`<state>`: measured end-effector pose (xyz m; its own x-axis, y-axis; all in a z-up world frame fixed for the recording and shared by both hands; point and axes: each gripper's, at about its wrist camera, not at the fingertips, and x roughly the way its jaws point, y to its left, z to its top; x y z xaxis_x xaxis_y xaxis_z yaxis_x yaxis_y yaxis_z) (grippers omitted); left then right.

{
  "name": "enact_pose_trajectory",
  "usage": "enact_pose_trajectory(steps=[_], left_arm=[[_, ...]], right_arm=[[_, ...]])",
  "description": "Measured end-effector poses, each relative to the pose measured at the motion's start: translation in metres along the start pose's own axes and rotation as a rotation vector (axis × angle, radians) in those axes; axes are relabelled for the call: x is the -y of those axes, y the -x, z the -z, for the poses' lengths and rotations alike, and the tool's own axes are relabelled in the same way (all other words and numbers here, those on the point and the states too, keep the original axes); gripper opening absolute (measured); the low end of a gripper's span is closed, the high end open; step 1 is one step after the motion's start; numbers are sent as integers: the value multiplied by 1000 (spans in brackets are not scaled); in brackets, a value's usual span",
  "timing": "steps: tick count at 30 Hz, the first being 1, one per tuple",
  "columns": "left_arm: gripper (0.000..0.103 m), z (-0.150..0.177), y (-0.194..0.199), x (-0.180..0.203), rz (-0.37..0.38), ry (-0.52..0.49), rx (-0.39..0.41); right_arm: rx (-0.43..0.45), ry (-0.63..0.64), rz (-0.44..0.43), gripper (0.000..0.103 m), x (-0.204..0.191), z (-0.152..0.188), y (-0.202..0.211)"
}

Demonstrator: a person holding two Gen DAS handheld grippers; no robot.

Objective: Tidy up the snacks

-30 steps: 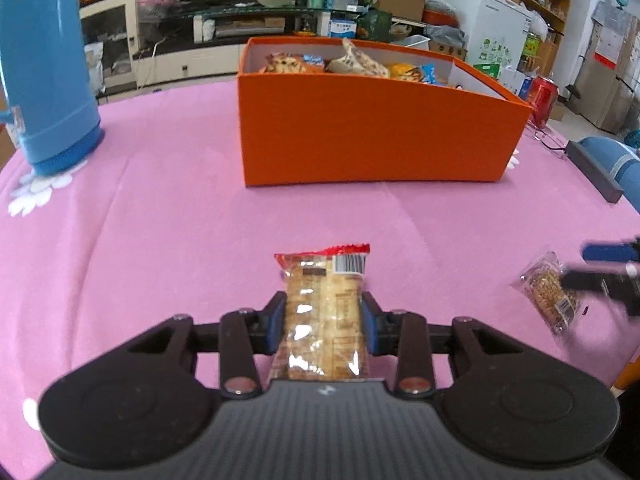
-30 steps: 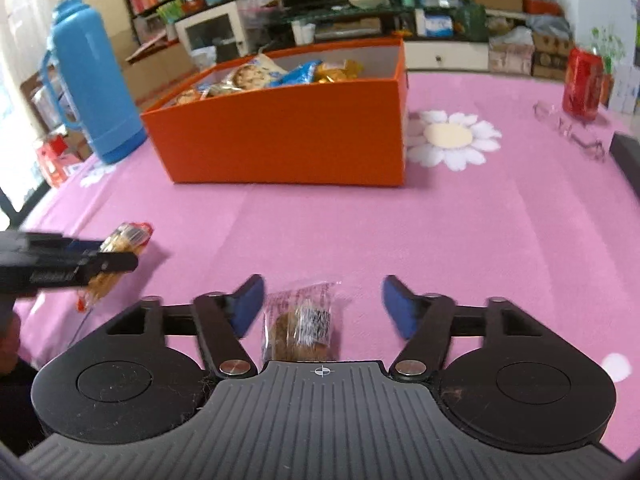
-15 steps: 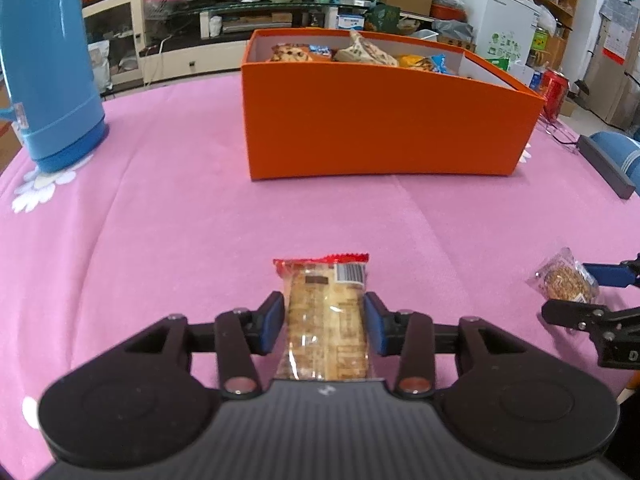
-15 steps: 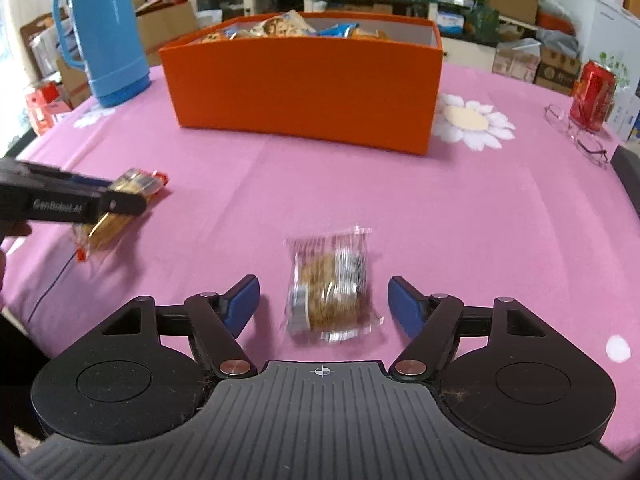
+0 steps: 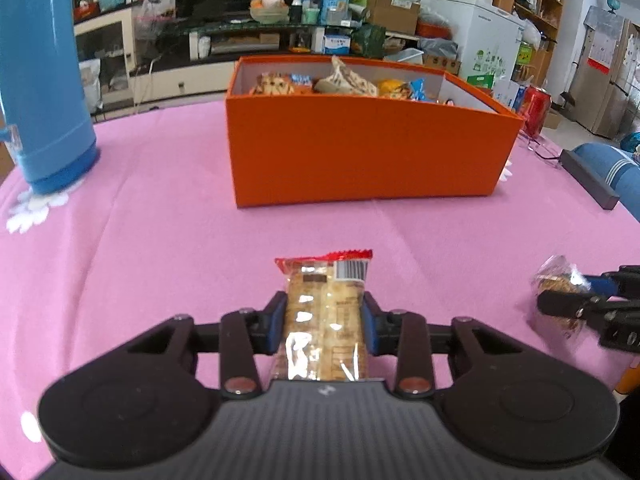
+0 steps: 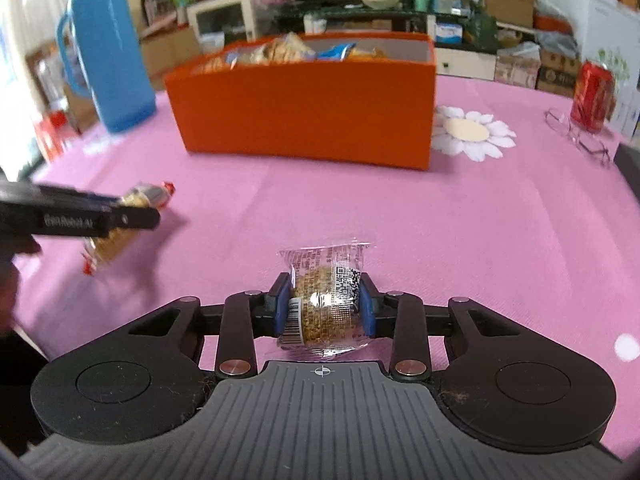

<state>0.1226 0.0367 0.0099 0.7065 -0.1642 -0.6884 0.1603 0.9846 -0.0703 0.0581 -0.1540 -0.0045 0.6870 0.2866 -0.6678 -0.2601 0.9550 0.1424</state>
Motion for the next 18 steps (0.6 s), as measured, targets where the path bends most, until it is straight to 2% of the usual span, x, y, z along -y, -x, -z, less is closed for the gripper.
enact_pose_trajectory(steps=[4,18], left_arm=[[35,1,-5,1,-1,-2,-24],[35,0,-2,-1,-11,11,-12]], right_arm=[[12,-34,6,13,6,-2,1],[14,-50,17,13,10,-1,-3]])
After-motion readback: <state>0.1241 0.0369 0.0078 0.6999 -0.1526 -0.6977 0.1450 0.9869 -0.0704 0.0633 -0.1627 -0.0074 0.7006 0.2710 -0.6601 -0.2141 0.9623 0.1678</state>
